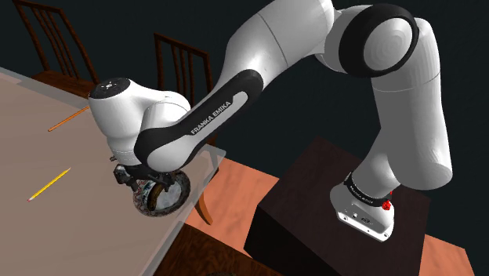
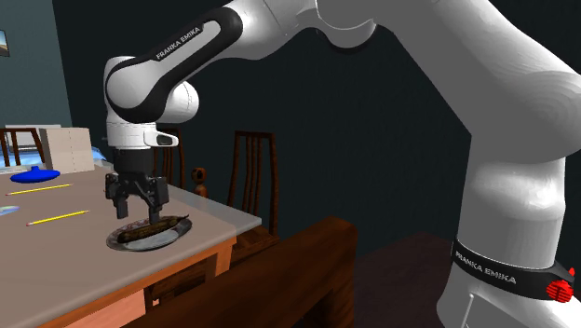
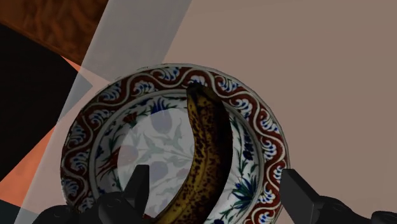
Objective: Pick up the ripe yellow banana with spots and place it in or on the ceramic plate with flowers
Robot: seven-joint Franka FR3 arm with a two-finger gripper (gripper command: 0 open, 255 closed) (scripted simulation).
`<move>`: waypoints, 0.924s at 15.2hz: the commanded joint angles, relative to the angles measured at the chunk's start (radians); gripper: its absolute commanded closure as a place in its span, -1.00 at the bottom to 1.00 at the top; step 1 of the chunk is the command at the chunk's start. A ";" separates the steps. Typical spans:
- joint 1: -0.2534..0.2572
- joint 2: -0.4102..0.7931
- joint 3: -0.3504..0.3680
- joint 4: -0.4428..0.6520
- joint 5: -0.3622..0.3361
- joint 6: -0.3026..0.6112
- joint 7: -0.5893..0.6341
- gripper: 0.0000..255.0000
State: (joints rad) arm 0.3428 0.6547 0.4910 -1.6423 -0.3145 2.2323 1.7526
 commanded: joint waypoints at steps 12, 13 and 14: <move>-0.020 -0.070 0.027 0.022 0.037 -0.088 -0.022 -1.00; -0.020 -0.070 0.027 0.022 0.037 -0.088 -0.022 -1.00; -0.020 -0.070 0.027 0.022 0.037 -0.088 -0.022 -1.00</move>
